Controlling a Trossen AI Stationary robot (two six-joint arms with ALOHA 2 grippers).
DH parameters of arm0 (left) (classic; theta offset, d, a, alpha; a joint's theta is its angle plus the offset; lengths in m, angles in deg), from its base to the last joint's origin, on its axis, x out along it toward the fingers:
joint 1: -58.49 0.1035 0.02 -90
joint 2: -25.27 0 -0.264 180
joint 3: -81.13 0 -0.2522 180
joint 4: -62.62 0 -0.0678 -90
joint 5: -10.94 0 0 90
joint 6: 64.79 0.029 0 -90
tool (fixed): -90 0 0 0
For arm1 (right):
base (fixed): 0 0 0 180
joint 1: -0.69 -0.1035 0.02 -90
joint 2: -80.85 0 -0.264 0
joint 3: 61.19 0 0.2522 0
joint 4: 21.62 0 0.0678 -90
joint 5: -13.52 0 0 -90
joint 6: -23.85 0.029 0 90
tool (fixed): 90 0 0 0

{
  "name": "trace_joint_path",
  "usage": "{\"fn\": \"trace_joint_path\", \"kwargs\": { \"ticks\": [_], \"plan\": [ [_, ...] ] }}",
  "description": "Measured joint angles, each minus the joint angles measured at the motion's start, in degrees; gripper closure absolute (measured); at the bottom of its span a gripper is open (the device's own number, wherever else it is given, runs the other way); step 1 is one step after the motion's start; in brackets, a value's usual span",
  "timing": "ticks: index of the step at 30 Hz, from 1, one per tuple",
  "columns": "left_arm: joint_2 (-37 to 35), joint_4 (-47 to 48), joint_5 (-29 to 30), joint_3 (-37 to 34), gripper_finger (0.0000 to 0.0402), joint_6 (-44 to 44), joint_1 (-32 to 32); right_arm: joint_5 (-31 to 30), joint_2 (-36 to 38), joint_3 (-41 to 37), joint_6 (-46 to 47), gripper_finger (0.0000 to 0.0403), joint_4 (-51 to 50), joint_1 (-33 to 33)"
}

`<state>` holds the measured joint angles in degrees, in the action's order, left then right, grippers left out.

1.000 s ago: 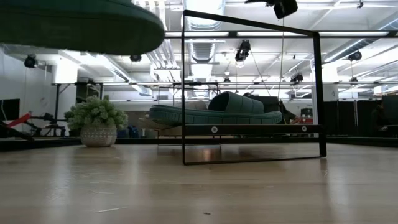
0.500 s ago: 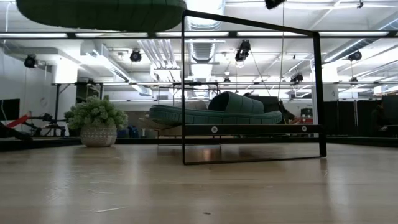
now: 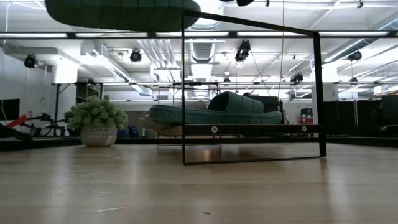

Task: Pick and place slides into the shelf
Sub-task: Put the green slipper on the shelf

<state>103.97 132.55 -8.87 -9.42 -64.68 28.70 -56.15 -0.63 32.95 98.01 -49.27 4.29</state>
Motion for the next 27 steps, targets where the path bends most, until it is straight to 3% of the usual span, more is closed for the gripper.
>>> {"fn": "trace_joint_path", "kwargs": {
  "ticks": [9,15,27],
  "plan": [
    [0.0,-0.5,-0.5,-0.2,0.0401,0.3,0.2,-1.0,-3.2,4.1,-7.9,0.0188,-0.9,0.5],
    [0.0,-0.6,-0.6,-0.3,0.0401,0.3,0.2,-4.3,-4.9,7.4,-12.5,0.0188,-9.8,0.4],
    [0.0,-1.2,-0.9,-0.3,0.0401,0.3,0.2,-7.4,-5.3,12.5,-14.9,0.0188,-13.3,0.3]
  ]
}}
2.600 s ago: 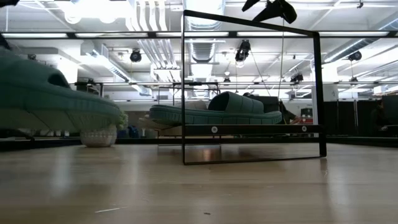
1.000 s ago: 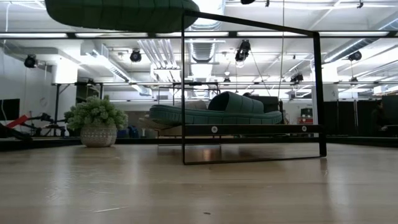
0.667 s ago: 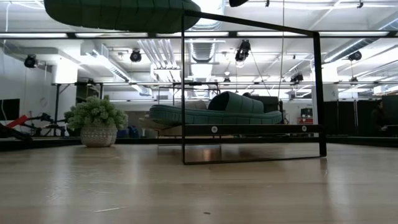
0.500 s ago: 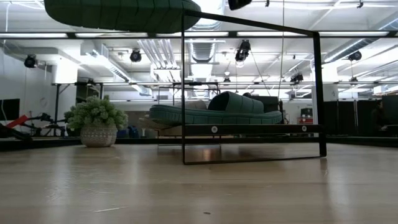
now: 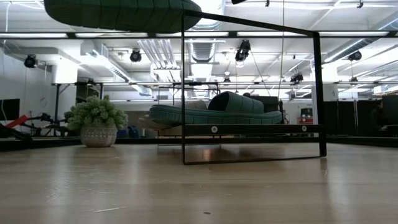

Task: Pick and place slides into the shelf
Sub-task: Put the green slipper on the shelf

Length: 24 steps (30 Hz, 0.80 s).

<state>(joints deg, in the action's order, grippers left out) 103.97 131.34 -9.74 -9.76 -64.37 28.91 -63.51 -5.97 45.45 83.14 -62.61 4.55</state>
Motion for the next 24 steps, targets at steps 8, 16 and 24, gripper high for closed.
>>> {"fn": "trace_joint_path", "kwargs": {
  "ticks": [8,16,24],
  "plan": [
    [0.0,-1.2,-0.1,0.0,0.0401,0.0,0.0,-0.6,-3.5,2.9,-1.3,0.0188,0.0,-0.6],
    [0.0,-1.7,-0.1,0.0,0.0401,0.1,0.0,2.1,-7.9,10.1,-5.0,0.0188,-3.6,-0.9],
    [0.0,-2.0,-0.1,-0.1,0.0401,0.5,0.0,2.5,-12.4,19.1,-9.1,0.0188,-13.0,-0.7]
  ]
}}
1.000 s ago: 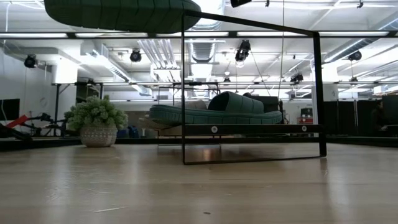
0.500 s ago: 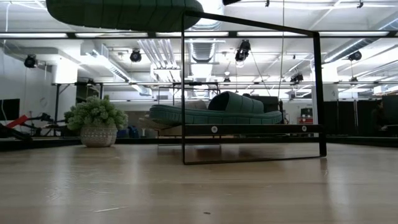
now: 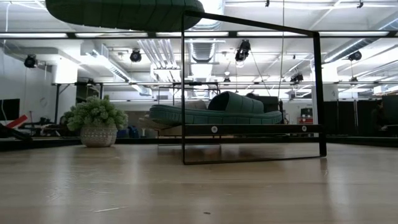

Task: Pick and place slides into the shelf
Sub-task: Put the green slipper on the shelf

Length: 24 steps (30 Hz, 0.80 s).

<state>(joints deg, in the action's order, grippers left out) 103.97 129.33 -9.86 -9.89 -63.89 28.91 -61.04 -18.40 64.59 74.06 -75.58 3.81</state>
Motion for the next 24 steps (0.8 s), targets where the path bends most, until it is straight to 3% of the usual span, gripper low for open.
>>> {"fn": "trace_joint_path", "kwargs": {
  "ticks": [10,24],
  "plan": [
    [0.0,0.0,0.0,-0.3,0.0401,0.1,0.0,-0.1,-3.7,7.9,-3.3,0.0188,-6.7,0.0],
    [0.0,-0.4,0.0,-0.3,0.0401,-0.1,0.0,3.2,-4.7,6.2,-2.8,0.0188,-7.8,0.2]
  ]
}}
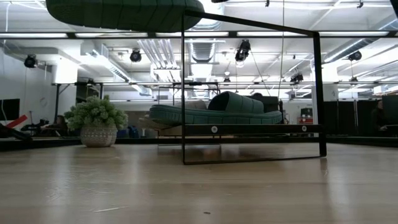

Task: Pick and place slides into the shelf
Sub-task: Put the green slipper on the shelf

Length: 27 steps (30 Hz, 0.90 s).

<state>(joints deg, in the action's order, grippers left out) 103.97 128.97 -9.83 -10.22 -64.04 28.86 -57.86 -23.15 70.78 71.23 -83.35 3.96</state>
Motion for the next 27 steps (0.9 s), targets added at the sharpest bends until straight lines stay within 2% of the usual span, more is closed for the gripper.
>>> {"fn": "trace_joint_path", "kwargs": {
  "ticks": [27],
  "plan": [
    [0.0,-0.3,0.0,0.0,0.0401,0.0,0.0,-0.2,-0.6,0.5,-3.1,0.0188,0.4,0.1]
  ]
}}
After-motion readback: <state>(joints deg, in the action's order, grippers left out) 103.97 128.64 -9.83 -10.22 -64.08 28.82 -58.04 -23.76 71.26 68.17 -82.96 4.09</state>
